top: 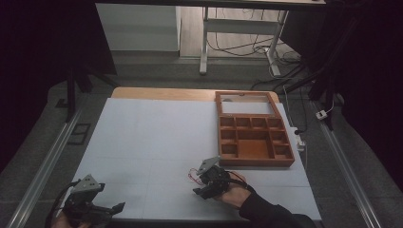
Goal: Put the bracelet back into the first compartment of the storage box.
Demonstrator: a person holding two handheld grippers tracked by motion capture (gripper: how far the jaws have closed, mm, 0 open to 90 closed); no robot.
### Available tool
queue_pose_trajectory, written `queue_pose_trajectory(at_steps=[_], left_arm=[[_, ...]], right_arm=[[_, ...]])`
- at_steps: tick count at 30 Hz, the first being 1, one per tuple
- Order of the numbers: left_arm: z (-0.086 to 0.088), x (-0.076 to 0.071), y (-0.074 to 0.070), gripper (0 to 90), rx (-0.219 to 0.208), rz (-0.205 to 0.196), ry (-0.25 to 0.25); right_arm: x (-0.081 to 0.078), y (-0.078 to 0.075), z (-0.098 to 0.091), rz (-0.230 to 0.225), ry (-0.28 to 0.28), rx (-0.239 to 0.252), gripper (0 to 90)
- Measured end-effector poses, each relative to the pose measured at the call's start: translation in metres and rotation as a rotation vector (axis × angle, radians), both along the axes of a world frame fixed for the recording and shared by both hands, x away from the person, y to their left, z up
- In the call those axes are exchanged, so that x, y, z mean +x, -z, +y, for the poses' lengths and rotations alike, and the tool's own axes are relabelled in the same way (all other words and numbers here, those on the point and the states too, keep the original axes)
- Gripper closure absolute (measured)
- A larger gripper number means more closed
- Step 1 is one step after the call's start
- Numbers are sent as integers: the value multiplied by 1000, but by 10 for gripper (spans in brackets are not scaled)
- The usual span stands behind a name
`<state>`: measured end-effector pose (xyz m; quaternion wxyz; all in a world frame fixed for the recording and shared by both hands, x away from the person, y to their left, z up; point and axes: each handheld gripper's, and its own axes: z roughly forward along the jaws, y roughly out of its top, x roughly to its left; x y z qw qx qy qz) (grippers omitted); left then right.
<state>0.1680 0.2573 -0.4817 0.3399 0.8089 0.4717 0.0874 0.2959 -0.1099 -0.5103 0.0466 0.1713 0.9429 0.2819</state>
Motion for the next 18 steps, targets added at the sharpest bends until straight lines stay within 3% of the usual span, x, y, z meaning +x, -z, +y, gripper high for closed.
queue_pose_trajectory(at_steps=[6,11,15,18], left_arm=[[0,0,0,11,3,0,2],[-1,0,0,11,4,-1,2],[-1,0,0,12,6,-3,2],[-1,0,0,12,6,-3,4]], right_arm=[[6,3,2,-7,-11,-37,649],[7,2,3,4,-19,-53,886],[7,1,4,4,-21,-62,895],[8,-5,2,-1,-11,-24,896]])
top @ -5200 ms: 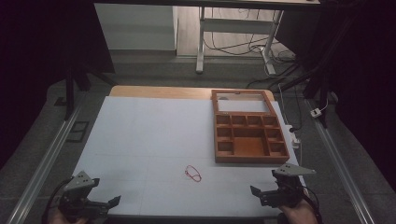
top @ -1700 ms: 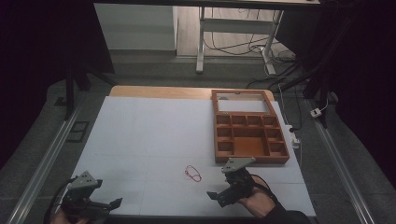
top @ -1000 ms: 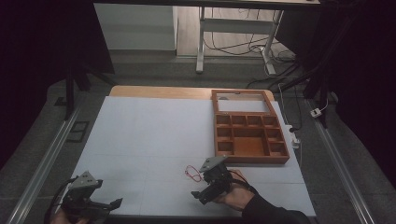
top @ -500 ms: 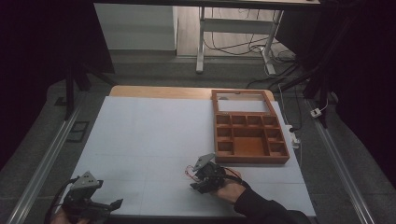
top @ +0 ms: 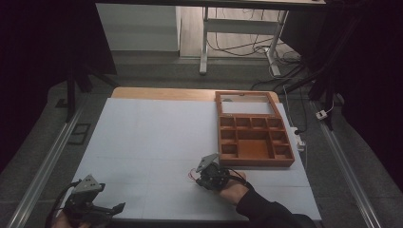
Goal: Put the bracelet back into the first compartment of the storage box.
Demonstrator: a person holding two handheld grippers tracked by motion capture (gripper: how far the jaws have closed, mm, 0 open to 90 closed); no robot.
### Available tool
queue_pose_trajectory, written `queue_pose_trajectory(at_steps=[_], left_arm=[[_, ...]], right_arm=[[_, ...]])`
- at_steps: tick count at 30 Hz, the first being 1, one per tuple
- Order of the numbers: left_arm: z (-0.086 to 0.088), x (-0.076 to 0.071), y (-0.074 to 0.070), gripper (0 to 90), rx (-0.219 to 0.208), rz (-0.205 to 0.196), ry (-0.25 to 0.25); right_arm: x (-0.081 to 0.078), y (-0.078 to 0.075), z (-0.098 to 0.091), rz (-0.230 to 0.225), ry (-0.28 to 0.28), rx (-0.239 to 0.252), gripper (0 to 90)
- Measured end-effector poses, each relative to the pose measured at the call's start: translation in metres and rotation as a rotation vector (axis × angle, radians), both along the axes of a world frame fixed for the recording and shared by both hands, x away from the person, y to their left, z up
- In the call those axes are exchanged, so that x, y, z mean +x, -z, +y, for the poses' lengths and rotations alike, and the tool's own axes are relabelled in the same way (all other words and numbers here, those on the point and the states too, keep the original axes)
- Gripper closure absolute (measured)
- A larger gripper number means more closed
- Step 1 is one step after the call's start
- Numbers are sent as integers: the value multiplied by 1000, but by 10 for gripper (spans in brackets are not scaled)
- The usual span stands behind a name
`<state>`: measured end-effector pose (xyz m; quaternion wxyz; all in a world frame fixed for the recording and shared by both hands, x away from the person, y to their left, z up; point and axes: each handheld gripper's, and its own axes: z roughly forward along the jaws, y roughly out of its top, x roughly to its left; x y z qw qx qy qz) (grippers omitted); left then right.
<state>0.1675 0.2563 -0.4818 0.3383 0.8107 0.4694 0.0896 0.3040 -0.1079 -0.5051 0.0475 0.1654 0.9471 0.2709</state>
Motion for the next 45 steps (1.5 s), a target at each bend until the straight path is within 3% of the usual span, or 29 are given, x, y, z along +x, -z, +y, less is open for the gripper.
queue_pose_trajectory(at_steps=[17,25,45], left_arm=[[0,0,0,12,0,1,-3],[2,1,0,11,-15,5,-4],[7,1,0,10,-67,13,-17]], right_arm=[[7,-30,-14,-3,51,145,896],[8,-41,-18,-19,48,172,896],[19,-61,-37,-44,140,250,896]])
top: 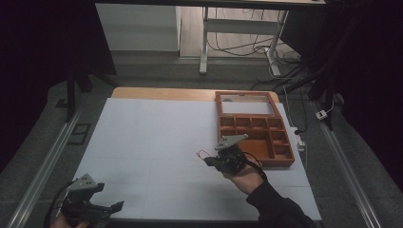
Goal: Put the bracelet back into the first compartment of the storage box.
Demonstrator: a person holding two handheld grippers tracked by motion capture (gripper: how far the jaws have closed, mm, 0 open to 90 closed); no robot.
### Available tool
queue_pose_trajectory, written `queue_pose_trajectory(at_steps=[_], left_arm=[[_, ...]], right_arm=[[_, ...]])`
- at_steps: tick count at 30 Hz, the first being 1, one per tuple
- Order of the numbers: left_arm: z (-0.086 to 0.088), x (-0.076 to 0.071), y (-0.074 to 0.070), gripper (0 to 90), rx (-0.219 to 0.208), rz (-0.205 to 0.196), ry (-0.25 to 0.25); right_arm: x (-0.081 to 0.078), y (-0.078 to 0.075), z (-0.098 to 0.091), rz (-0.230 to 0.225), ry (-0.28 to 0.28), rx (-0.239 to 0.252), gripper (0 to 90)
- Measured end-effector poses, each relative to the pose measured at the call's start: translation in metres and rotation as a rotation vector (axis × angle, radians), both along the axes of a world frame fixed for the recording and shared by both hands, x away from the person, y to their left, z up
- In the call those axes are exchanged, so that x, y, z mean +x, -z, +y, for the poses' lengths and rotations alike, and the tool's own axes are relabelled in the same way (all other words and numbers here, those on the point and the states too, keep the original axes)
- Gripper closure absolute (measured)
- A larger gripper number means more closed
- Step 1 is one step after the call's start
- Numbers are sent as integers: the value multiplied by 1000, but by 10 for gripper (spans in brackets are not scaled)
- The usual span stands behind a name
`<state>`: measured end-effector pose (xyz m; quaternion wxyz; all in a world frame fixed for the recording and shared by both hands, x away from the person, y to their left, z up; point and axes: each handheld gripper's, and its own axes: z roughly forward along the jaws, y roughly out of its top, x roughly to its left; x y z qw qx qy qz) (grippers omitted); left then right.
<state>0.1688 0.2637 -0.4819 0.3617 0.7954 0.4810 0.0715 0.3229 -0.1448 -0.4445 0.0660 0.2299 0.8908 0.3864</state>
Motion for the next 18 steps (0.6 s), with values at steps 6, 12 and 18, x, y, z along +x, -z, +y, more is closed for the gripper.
queue_pose_trajectory(at_steps=[6,12,18], left_arm=[[2,0,0,9,-17,2,3],[2,0,0,9,-21,3,3],[1,0,0,8,-15,4,1]], right_arm=[[4,-4,-7,-8,31,10,896],[11,-8,-14,-18,61,26,896],[18,-11,-22,-27,96,38,896]])
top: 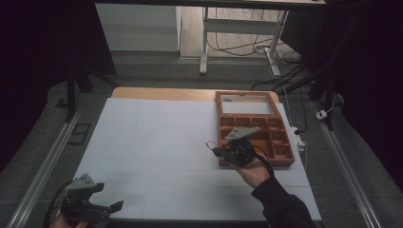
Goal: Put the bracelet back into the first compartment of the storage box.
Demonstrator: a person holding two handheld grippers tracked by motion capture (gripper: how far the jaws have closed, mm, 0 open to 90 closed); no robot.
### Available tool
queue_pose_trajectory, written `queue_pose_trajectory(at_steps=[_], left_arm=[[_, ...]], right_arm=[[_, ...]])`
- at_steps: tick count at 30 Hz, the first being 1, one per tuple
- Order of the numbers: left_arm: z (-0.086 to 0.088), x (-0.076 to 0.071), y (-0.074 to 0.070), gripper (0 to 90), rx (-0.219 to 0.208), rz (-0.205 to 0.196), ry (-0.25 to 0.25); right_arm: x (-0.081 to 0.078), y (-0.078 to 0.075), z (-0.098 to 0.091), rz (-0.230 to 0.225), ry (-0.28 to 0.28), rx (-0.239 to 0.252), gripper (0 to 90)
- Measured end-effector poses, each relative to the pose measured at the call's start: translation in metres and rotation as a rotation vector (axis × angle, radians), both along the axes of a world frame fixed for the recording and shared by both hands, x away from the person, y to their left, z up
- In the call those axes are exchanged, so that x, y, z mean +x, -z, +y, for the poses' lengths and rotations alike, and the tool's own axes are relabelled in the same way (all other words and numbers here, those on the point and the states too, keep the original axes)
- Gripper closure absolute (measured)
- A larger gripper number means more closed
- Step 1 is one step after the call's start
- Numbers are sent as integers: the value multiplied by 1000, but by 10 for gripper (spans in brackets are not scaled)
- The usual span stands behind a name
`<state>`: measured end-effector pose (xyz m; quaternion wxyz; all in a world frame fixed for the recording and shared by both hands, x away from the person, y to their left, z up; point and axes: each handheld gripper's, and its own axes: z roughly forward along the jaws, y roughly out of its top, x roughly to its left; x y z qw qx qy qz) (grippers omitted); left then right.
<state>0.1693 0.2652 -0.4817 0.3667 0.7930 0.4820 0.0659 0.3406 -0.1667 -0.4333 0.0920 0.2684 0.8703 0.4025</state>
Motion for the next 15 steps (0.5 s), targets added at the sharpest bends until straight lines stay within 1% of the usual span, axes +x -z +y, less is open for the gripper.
queue_pose_trajectory(at_steps=[12,15], left_arm=[[0,0,0,8,-1,2,-3],[0,0,0,8,0,3,-3]], right_arm=[[19,-6,-12,-30,62,3,896],[24,-6,-14,-44,77,5,896]])
